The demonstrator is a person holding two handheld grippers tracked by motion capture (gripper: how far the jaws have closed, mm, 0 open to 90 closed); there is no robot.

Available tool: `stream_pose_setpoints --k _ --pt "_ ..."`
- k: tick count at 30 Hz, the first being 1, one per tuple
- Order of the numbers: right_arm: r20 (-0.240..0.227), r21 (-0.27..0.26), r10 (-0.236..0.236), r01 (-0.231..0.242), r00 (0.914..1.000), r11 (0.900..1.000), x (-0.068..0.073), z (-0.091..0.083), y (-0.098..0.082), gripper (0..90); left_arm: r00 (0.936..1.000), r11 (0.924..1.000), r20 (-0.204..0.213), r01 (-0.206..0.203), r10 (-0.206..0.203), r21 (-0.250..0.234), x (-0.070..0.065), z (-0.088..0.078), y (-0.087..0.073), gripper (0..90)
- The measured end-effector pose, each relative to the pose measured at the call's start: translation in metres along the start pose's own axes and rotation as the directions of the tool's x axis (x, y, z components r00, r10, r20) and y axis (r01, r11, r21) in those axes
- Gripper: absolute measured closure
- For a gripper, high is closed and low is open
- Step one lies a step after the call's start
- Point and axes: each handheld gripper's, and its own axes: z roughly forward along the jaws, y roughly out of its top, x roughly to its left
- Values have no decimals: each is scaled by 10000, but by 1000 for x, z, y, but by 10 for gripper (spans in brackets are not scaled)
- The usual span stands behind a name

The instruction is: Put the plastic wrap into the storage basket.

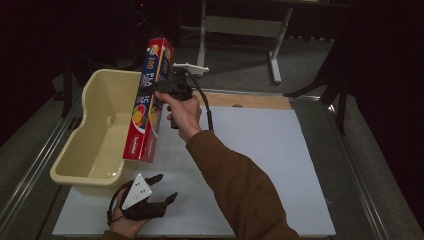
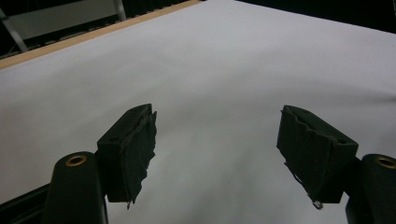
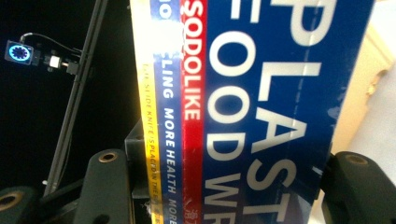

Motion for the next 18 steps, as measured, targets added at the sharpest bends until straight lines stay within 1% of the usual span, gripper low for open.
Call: stream_pose_setpoints --k 4,8,10,14,16,18 --pt "-198 16 185 -185 9996 9998 3 9 0 400 10000 10000 58 57 -57 -40 0 1 -1 278" --pt "-295 23 225 -225 9993 9997 5 13 -1 401 9999 10000 103 50 -50 -27 0 1 -2 278" --pt "-305 11 303 -303 9991 9995 6 18 -4 400 9999 10000 108 44 -44 -9 0 1 -2 278" --pt "-368 131 463 -459 9982 9989 6 29 -9 400 9999 10000 119 0 1 -89 0 0 -1 278" --pt "-459 230 639 -629 9969 9978 6 35 -11 400 9999 9999 104 -6 8 -117 0 0 -1 278" --pt "-473 269 683 -671 9965 9974 7 41 -13 400 9999 9999 111 -2 4 -123 0 0 -1 278"
